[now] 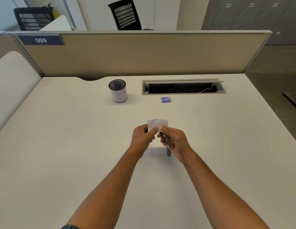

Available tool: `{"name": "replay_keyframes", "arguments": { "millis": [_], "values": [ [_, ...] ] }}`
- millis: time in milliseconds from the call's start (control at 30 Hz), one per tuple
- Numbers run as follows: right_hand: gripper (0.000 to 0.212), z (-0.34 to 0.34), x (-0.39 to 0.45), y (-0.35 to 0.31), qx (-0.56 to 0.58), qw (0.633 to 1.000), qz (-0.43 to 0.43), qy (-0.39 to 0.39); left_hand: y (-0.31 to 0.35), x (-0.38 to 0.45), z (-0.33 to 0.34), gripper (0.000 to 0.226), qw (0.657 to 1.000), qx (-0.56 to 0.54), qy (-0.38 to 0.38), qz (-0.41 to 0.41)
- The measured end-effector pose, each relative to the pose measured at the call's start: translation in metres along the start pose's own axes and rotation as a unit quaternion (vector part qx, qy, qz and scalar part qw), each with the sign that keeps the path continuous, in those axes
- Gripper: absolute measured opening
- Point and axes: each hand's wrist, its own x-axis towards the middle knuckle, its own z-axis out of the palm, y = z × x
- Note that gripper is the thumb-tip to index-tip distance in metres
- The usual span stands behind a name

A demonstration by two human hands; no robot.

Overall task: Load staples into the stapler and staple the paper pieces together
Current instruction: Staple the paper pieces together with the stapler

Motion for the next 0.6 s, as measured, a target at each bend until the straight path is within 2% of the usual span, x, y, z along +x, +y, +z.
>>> {"name": "replay_keyframes", "arguments": {
  "millis": [267,433,600],
  "values": [
    [0.045,0.000,0.005,-0.003,-0.005,1.000,0.010,0.003,0.000,0.001,-0.007,0.015,0.999,0.002,-0.005,0.045],
    [0.064,-0.005,0.008,0.000,0.033,0.999,0.035,0.012,0.006,0.004,-0.017,0.008,0.998,-0.007,0.021,0.063],
    [0.060,-0.002,0.015,0.000,0.073,0.995,0.068,-0.007,0.005,0.006,-0.028,0.014,0.996,-0.025,0.015,0.082]
  ]
}}
